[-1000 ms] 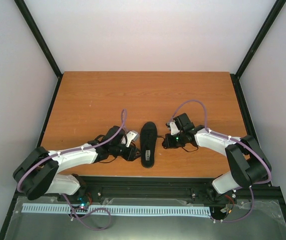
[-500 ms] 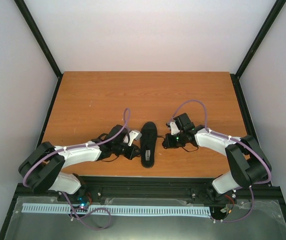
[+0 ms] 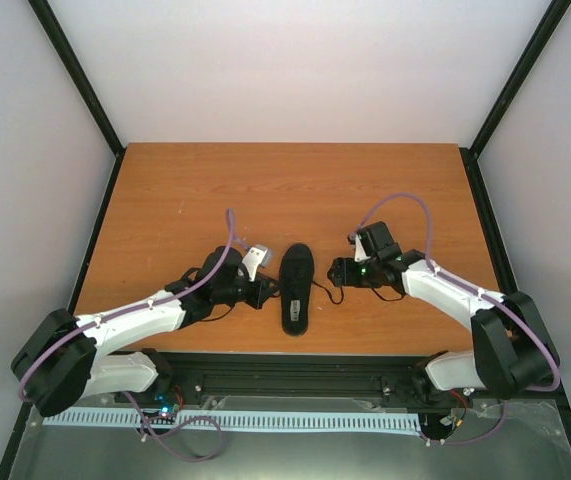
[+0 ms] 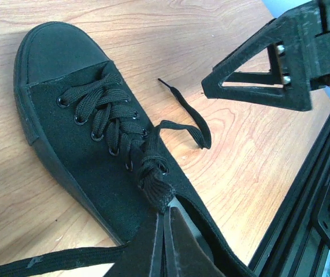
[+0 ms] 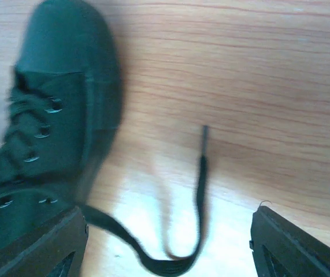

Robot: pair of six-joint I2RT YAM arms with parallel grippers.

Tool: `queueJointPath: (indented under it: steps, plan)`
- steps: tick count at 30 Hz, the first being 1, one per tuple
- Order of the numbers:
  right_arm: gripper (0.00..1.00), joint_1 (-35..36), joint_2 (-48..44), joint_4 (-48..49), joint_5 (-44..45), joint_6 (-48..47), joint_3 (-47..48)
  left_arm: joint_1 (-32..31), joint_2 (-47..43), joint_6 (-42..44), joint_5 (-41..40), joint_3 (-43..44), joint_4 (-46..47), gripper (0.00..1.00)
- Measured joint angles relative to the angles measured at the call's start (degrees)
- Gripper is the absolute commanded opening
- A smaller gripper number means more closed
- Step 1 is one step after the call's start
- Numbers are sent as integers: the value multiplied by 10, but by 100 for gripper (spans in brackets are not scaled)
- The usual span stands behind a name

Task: Tie the shoes

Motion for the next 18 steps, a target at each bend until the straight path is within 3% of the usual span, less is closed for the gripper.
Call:
queueJointPath:
  steps: [8, 18]
  plan:
    - [56, 9, 27, -30, 109, 17, 2, 0, 0, -6, -3, 0, 1, 1]
    - [43, 39, 67, -23, 121, 19, 2, 0, 22, -7, -3, 3, 8, 1]
